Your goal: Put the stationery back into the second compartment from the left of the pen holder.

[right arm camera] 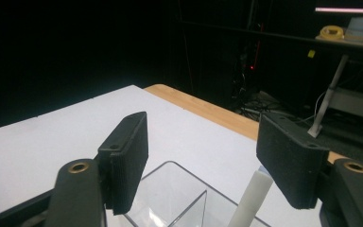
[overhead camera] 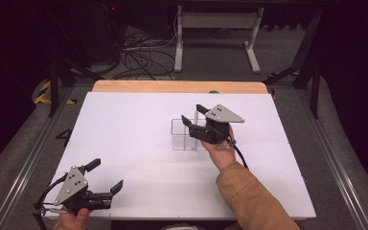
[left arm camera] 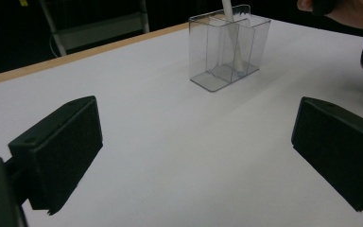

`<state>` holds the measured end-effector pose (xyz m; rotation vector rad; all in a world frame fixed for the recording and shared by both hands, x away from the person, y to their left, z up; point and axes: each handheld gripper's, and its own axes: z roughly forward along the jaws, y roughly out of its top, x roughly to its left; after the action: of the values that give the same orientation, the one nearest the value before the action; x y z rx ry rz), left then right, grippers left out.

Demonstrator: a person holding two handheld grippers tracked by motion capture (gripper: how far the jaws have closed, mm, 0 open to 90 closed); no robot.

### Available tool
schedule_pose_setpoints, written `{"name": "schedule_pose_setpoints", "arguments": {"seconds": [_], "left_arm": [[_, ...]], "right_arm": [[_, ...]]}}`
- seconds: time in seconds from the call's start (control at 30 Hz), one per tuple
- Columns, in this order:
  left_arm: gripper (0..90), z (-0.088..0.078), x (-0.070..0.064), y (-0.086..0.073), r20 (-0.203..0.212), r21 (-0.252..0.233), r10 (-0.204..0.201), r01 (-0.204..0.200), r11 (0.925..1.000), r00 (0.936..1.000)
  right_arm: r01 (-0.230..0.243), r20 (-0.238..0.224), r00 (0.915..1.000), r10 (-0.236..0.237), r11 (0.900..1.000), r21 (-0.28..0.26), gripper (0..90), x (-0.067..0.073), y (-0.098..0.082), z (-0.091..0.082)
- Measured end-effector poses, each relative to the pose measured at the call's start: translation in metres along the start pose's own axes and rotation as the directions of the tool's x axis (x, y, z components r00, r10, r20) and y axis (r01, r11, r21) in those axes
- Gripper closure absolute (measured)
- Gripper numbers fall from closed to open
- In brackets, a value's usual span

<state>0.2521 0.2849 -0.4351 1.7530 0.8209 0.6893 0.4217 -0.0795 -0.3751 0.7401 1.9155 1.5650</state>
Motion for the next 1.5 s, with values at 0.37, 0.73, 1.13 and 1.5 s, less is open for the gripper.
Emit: {"name": "schedule_pose_setpoints", "arguments": {"seconds": [0.37,0.73,1.13,1.5], "left_arm": [[3.5,0.001,0.001,0.001,0.000,0.001,0.011,-0.011,0.9999,0.9999],[3.5,0.001,0.002,0.001,-0.002,-0.003,0.012,-0.012,0.9999,0.9999],[3.5,0.002,0.001,0.001,0.001,0.000,-0.006,0.006,1.0000,1.0000],[3.5,0.002,0.001,0.001,-0.001,-0.001,-0.007,0.007,1.0000,1.0000]], "right_arm": [[0.033,-0.035,0.9989,-0.033,0.999,0.011,29.9,0.001,0.011,-0.015],[0.051,-0.095,0.9942,-0.049,0.999,0.017,18.9,-0.002,0.021,-0.033],[0.071,-0.128,0.9898,-0.064,0.996,0.052,9.4,-0.016,0.017,-0.077],[0.078,-0.119,0.9905,-0.068,0.994,0.081,6.0,-0.024,-0.002,-0.110]]}}
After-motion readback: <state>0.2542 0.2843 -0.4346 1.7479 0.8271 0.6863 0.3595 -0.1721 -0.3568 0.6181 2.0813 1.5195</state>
